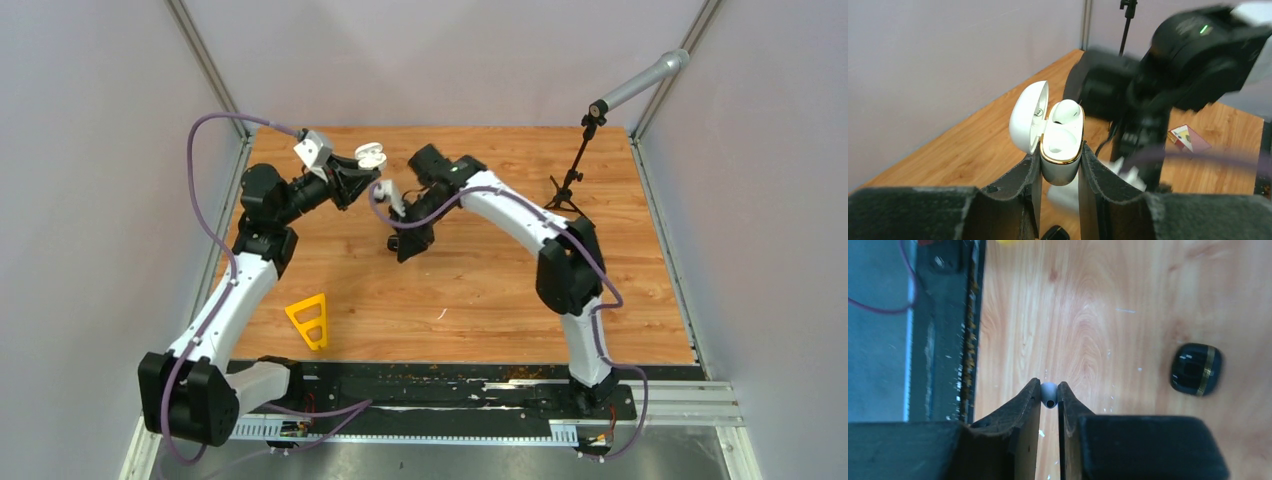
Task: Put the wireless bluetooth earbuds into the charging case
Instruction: Pick up the left earbud from the center of the board, then insert the left earbud into the left side groove of the charging case.
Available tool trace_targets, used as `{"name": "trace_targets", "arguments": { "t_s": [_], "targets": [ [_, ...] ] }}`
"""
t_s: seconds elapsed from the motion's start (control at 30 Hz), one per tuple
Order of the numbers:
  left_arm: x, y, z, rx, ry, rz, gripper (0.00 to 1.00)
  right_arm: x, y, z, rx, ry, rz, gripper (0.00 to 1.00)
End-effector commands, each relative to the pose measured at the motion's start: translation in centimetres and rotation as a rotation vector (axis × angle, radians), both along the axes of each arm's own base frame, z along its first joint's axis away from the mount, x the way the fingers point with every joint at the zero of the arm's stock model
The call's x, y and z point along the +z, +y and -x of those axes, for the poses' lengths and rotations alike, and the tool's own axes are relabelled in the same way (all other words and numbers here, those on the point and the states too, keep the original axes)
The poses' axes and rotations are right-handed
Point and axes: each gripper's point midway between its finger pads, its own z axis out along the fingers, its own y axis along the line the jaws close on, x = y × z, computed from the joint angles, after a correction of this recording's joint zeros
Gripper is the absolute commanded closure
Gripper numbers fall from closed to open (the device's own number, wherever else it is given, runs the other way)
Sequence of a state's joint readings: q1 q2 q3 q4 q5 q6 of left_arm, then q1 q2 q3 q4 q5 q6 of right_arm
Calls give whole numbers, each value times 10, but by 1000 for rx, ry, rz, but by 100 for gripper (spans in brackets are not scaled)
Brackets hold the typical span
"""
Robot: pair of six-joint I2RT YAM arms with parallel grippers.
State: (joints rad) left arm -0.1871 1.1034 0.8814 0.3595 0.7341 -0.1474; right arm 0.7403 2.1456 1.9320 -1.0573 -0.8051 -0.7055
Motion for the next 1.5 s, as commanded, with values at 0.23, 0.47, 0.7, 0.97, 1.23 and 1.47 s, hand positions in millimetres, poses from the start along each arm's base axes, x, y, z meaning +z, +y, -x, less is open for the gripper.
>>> {"name": "trace_targets", "arguments": {
  "t_s": [0.23, 0.47, 0.7, 0.97, 1.23, 1.47],
  "targets": [
    [41, -19, -33, -107, -111, 36, 100, 273, -44, -19, -290, -8, -538, 88],
    [31, -43, -10, -205, -80, 42, 100, 339, -34, -28, -355, 0, -713, 87],
    [43, -61, 23, -282, -88, 79, 100, 383, -3, -31, -379, -64, -828, 89],
    [72, -57, 32, -264, -106, 130, 100, 382, 5, -39, -454, -92, -839, 91],
    [92, -54, 30, -239, -129, 156, 100, 371, 8, -40, -454, -68, -824, 91],
    [102, -51, 27, -212, -117, 190, 100, 375, 6, -40, -452, -91, -833, 92]
  ]
}}
